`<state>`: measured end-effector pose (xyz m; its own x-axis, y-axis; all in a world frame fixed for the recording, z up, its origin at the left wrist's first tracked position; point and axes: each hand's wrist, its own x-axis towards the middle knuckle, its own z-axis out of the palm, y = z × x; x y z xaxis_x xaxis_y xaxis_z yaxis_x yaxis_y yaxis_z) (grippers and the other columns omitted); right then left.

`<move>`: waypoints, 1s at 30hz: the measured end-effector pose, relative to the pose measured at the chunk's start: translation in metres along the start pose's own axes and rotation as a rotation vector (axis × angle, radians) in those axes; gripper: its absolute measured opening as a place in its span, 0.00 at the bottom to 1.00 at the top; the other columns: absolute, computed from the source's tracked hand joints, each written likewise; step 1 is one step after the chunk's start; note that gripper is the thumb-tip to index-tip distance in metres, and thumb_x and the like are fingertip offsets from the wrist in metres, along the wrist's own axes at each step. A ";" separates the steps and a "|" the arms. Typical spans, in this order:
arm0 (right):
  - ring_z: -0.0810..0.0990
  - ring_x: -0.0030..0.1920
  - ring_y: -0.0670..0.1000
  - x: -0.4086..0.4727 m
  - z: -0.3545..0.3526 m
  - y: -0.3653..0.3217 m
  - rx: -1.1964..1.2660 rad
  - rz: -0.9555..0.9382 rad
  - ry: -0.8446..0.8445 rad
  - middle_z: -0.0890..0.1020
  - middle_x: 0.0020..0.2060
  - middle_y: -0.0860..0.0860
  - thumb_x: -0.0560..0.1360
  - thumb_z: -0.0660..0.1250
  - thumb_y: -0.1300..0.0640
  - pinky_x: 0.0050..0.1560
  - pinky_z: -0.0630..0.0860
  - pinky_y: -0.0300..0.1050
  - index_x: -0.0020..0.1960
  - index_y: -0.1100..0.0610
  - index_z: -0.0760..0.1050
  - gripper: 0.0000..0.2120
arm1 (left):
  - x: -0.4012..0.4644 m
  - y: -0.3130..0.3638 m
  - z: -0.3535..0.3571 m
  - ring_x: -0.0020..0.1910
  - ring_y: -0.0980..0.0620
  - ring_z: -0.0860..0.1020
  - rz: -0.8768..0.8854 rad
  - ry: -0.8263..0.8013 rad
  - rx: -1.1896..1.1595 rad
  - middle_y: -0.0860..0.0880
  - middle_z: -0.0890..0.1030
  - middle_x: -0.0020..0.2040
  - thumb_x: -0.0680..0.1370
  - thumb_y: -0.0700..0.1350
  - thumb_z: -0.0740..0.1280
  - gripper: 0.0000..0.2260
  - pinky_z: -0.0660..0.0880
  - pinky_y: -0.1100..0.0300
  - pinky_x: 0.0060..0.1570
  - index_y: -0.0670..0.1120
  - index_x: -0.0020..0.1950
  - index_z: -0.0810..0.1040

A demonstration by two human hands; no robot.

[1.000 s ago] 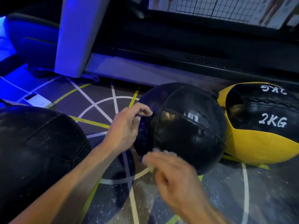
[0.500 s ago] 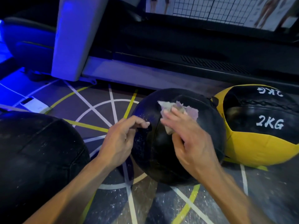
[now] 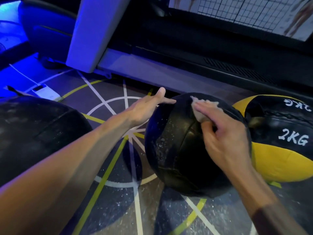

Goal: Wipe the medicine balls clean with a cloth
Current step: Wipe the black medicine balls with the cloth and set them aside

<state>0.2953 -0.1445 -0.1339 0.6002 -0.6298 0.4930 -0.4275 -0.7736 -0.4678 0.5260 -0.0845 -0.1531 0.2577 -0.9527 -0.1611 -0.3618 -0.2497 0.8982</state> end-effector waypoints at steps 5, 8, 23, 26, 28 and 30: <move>0.80 0.63 0.56 -0.044 0.062 -0.028 -0.317 -0.422 -0.379 0.83 0.57 0.54 0.72 0.64 0.64 0.75 0.66 0.53 0.56 0.56 0.84 0.16 | 0.002 -0.005 -0.003 0.78 0.54 0.63 -0.027 0.008 0.060 0.54 0.67 0.79 0.81 0.71 0.39 0.31 0.55 0.53 0.71 0.69 0.66 0.78; 0.80 0.65 0.52 -0.091 0.061 -0.032 -0.466 -0.632 -0.615 0.85 0.58 0.50 0.74 0.61 0.55 0.75 0.62 0.49 0.57 0.52 0.85 0.17 | 0.001 -0.012 -0.005 0.79 0.52 0.62 -0.026 -0.002 0.052 0.54 0.67 0.80 0.80 0.72 0.39 0.30 0.53 0.47 0.76 0.70 0.66 0.78; 0.84 0.55 0.54 -0.099 0.030 -0.006 -0.475 -0.823 -0.678 0.83 0.59 0.51 0.76 0.70 0.59 0.60 0.79 0.50 0.58 0.56 0.83 0.11 | 0.008 -0.027 -0.003 0.78 0.54 0.63 -0.020 0.000 -0.091 0.58 0.72 0.76 0.80 0.73 0.40 0.30 0.53 0.47 0.78 0.71 0.63 0.80; 0.80 0.65 0.50 -0.064 0.012 -0.012 -0.384 -0.820 -0.683 0.82 0.63 0.47 0.83 0.60 0.61 0.67 0.75 0.46 0.63 0.54 0.82 0.14 | 0.011 -0.027 0.000 0.78 0.53 0.64 -0.001 0.007 -0.113 0.57 0.72 0.76 0.79 0.75 0.40 0.31 0.54 0.45 0.79 0.70 0.63 0.80; 0.76 0.69 0.46 -0.013 -0.005 -0.020 -0.292 -0.719 -0.488 0.80 0.66 0.45 0.85 0.58 0.61 0.72 0.70 0.42 0.64 0.52 0.81 0.16 | 0.012 -0.026 -0.001 0.76 0.53 0.66 -0.009 0.017 -0.111 0.56 0.72 0.76 0.77 0.76 0.40 0.31 0.55 0.45 0.79 0.71 0.60 0.81; 0.78 0.67 0.48 0.025 -0.016 -0.017 -0.306 -0.584 -0.253 0.79 0.66 0.46 0.81 0.58 0.67 0.72 0.71 0.44 0.62 0.53 0.82 0.19 | 0.011 -0.025 -0.003 0.76 0.52 0.67 -0.012 0.017 -0.113 0.55 0.73 0.76 0.78 0.75 0.40 0.31 0.55 0.45 0.79 0.72 0.57 0.82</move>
<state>0.3072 -0.1479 -0.1018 0.9123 -0.0991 0.3973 -0.1364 -0.9884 0.0666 0.5403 -0.0881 -0.1760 0.2764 -0.9466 -0.1658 -0.2553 -0.2386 0.9370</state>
